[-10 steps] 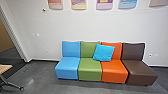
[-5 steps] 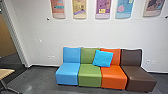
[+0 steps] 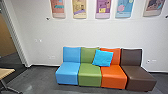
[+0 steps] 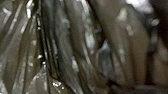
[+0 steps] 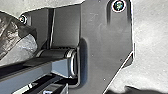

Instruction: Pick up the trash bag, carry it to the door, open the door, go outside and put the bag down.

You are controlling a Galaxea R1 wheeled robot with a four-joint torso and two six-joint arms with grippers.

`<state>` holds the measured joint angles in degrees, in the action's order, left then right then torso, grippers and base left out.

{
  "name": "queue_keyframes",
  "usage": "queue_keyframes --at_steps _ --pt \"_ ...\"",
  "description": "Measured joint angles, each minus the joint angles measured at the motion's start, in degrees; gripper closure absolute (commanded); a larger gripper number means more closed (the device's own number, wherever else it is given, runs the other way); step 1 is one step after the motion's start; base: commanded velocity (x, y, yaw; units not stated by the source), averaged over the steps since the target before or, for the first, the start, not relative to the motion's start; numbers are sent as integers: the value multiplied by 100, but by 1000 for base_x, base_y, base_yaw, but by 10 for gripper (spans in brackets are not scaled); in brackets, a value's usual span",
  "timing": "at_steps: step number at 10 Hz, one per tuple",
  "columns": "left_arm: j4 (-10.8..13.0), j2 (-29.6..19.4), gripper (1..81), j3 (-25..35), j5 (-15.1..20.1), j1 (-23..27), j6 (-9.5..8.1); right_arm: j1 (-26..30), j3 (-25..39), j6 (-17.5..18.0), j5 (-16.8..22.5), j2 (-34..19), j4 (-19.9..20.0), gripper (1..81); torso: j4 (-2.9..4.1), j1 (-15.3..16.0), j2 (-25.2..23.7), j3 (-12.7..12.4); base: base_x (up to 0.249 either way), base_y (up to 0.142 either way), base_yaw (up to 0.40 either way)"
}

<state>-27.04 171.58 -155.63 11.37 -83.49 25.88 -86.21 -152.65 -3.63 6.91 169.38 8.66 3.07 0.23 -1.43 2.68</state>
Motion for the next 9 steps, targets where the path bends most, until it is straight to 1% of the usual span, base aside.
queue_keyframes --at_steps 3,5,9 --pt "0 33 811 -28 -94 -16 -2 -2 -234 5 22 229 -1 10 0 0 0 0 0 0 0" --pt "0 48 811 -83 -96 -18 -2 -34 -361 6 16 246 -1 10 0 0 0 0 0 0 0" --pt "2 80 811 -129 -94 -16 2 -50 -372 17 16 310 -4 10 0 -2 2 0 0 0 20"
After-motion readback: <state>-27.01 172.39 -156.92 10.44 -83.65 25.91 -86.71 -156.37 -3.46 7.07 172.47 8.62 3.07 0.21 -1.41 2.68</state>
